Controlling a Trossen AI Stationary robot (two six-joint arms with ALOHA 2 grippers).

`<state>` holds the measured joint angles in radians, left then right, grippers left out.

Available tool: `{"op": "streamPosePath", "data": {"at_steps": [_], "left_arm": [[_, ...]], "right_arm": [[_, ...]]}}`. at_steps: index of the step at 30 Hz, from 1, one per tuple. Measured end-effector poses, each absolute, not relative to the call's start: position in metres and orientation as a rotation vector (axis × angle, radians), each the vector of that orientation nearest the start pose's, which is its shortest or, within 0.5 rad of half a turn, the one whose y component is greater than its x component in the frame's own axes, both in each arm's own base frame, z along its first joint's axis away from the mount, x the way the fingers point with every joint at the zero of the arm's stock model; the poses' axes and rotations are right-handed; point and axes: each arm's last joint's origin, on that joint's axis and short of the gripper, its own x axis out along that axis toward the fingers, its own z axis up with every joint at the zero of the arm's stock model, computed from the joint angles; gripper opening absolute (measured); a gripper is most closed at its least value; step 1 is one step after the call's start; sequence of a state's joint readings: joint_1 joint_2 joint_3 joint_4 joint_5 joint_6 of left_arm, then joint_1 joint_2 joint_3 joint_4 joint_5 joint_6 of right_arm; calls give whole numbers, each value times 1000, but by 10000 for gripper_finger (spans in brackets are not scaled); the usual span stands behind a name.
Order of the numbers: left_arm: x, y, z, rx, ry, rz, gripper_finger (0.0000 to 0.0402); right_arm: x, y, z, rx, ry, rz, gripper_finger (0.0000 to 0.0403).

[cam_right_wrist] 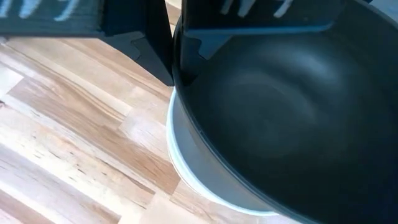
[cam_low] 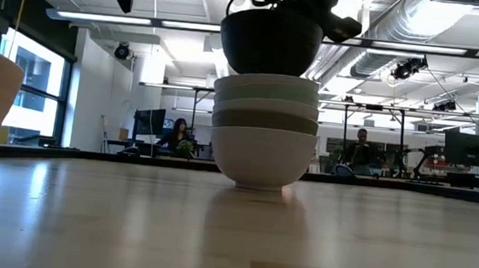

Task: Nest bowls inside each other
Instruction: Stack the black bowl on the white bowl

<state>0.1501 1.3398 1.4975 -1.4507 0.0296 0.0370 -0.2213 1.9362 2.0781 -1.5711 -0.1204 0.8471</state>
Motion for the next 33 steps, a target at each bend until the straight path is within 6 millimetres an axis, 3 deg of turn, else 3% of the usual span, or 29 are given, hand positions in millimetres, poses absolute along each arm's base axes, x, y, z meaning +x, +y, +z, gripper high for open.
{"op": "streamPosePath", "data": {"at_steps": [12, 21, 33], "left_arm": [[217, 32, 365, -94, 1288, 87, 225], [217, 32, 365, -105, 1286, 95, 225], [220, 32, 366, -97, 1254, 93, 225]], "right_arm": [[354, -77, 347, 902, 1304, -697, 0], [355, -71, 313, 891, 1433, -698, 0], [361, -73, 313, 878, 1368, -658, 0]]}}
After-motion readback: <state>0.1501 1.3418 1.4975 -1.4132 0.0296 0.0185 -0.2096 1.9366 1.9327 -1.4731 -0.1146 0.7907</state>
